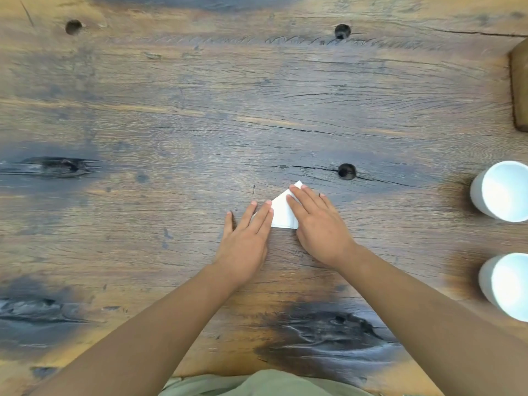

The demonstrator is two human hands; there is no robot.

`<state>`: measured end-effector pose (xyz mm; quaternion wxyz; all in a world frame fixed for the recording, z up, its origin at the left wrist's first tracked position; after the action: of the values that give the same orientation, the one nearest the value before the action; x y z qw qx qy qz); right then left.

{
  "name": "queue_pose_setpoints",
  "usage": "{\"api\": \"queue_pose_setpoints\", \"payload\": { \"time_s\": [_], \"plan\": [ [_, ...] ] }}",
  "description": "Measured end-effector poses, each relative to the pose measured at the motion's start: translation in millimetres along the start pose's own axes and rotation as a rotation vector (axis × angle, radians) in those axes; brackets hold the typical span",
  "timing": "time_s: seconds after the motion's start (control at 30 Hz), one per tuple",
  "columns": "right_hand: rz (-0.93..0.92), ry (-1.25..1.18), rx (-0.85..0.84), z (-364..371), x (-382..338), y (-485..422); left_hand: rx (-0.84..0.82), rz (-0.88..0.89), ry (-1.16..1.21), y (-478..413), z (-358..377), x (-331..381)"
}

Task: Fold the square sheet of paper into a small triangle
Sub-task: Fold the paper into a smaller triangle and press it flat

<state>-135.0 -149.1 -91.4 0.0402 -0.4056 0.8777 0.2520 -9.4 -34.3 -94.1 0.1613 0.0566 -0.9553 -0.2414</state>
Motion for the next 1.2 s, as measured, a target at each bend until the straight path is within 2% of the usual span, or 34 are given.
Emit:
{"api": "queue_pose_setpoints", "payload": {
  "time_s": [0.13, 0.2, 0.33, 0.5, 0.77, 1.0, 1.2],
  "plan": [
    [0.008, 0.011, 0.050, -2, -1, 5, 0.033, -0.077, -0.018, -3, -3, 2],
    [0.025, 0.003, 0.057, -4, -3, 8, 0.046, -0.061, -0.007, -6, -3, 10],
    [0.033, -0.018, 0.055, -1, -6, 12, -0.006, 0.018, 0.024, -20, -3, 35],
    [0.084, -0.053, 0.070, 0, -8, 11, -0.050, -0.032, 0.013, -32, -4, 44],
    [0.125, -0.046, 0.018, 4, -13, 11, 0.018, -0.069, 0.003, -16, 1, 15],
    [0.146, -0.057, 0.007, 3, -15, 11, 0.006, -0.089, 0.004, 18, 6, -23],
    [0.152, -0.077, 0.011, 2, -14, 10, 0.016, -0.116, -0.009, 19, -2, -23]
  ]
}}
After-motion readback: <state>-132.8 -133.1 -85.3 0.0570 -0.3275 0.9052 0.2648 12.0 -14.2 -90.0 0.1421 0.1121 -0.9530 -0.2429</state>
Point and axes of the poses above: each hand's wrist, its own y-axis away from the middle knuckle, its own z-axis out of the palm, x = y × z, the point moved 4 cm from there along -y, towards the middle knuckle, and after that the axes turned 3 degrees about z, right-handed, at the moved point
